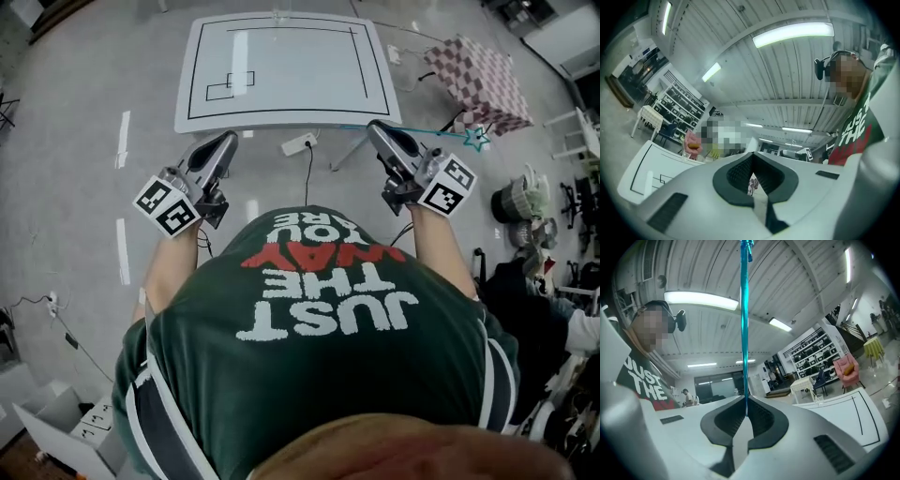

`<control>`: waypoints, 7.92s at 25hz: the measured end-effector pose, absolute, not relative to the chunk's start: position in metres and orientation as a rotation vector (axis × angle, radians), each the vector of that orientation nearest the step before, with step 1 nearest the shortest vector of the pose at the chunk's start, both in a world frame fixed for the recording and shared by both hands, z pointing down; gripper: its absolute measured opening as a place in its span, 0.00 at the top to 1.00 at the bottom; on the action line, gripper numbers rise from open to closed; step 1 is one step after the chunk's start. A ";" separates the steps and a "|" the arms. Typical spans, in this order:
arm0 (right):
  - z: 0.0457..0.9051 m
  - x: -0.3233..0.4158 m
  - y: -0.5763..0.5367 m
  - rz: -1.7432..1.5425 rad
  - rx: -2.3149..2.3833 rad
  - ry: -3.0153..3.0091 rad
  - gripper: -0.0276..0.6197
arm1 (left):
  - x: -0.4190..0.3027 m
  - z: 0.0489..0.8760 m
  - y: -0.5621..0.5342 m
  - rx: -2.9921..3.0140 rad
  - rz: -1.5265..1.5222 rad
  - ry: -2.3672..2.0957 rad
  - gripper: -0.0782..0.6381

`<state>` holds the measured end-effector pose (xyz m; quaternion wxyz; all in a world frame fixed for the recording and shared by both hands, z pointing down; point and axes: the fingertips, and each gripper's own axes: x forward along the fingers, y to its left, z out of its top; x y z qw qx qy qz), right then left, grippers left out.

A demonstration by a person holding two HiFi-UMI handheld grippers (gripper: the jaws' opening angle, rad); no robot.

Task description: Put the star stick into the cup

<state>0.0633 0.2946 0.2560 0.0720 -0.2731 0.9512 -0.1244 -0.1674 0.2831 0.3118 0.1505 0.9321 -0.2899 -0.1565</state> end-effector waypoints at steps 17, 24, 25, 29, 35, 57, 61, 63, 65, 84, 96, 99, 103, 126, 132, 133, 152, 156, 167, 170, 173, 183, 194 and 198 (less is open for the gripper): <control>0.273 0.052 0.105 -0.474 -0.938 2.821 0.89 | -0.201 0.328 0.087 2.624 -0.406 -0.781 0.88; 0.297 0.137 -0.003 -0.523 -0.785 2.826 0.89 | -0.109 0.340 0.004 2.609 -0.364 -0.883 0.88; 0.301 0.147 -0.024 -0.529 -0.749 2.830 0.89 | -0.098 0.341 -0.010 2.599 -0.363 -0.915 0.88; 0.308 0.188 -0.103 -0.567 -0.624 2.856 0.89 | -0.047 0.342 -0.069 2.535 -0.377 -1.022 0.88; 0.310 0.210 -0.177 -0.597 -0.505 2.872 0.89 | -0.008 0.341 -0.126 2.488 -0.309 -1.093 0.88; 0.357 0.105 -0.309 -0.628 -0.798 2.979 0.89 | -0.100 0.412 -0.282 2.590 -0.229 -0.961 0.88; 0.374 0.093 -0.352 -0.641 -0.812 3.037 0.89 | -0.098 0.429 -0.314 2.579 -0.241 -0.956 0.88; 0.386 0.087 -0.372 -0.650 -0.821 3.060 0.89 | -0.098 0.441 -0.327 2.569 -0.238 -0.957 0.88; 0.400 0.084 -0.389 -0.678 -0.823 3.078 0.89 | -0.093 0.454 -0.339 2.562 -0.225 -0.953 0.88; 0.512 0.041 -0.465 -0.722 -0.721 3.261 0.89 | -0.057 0.552 -0.428 2.570 -0.163 -0.894 0.88; 0.552 0.022 -0.456 -0.726 -0.673 3.393 0.89 | -0.053 0.576 -0.429 2.602 -0.129 -0.868 0.88; 0.557 0.020 -0.455 -0.711 -0.671 3.422 0.89 | -0.051 0.578 -0.428 2.607 -0.124 -0.864 0.88; 0.557 0.021 -0.456 -0.709 -0.677 3.427 0.89 | -0.049 0.576 -0.427 2.616 -0.124 -0.856 0.88; 0.566 0.019 -0.453 -0.651 -0.752 3.493 0.63 | -0.053 0.573 -0.421 2.617 -0.139 -0.859 0.88; 0.568 0.028 -0.455 -0.637 -0.878 3.463 0.59 | -0.052 0.570 -0.419 2.619 -0.147 -0.862 0.88; 0.569 0.029 -0.455 -0.640 -0.902 3.456 0.59 | -0.053 0.569 -0.419 2.619 -0.149 -0.863 0.88; 0.542 0.059 -0.405 -0.815 -1.165 3.346 0.56 | -0.079 0.515 -0.367 2.633 -0.175 -0.927 0.88; 0.512 0.049 -0.384 -0.818 -1.135 3.302 0.56 | -0.094 0.492 -0.344 2.634 -0.203 -0.923 0.88; 0.417 0.015 -0.305 -0.671 -1.228 3.174 0.87 | -0.153 0.427 -0.268 2.709 -0.246 -0.839 0.88; 0.397 0.009 -0.279 -0.668 -1.237 3.135 0.88 | -0.171 0.409 -0.244 2.727 -0.241 -0.821 0.88; 0.378 0.009 -0.257 -0.647 -1.231 3.105 0.89 | -0.187 0.391 -0.223 2.743 -0.233 -0.834 0.88; 0.323 0.064 -0.189 -0.572 -1.042 3.056 0.91 | -0.166 0.343 -0.142 2.717 -0.226 -1.008 0.88; 0.307 0.192 -0.115 -0.545 -0.808 3.032 0.91 | -0.027 0.322 -0.073 2.632 -0.269 -1.135 0.88; 0.302 0.220 -0.102 -0.522 -0.722 3.028 0.91 | 0.017 0.319 -0.059 2.635 -0.218 -1.143 0.88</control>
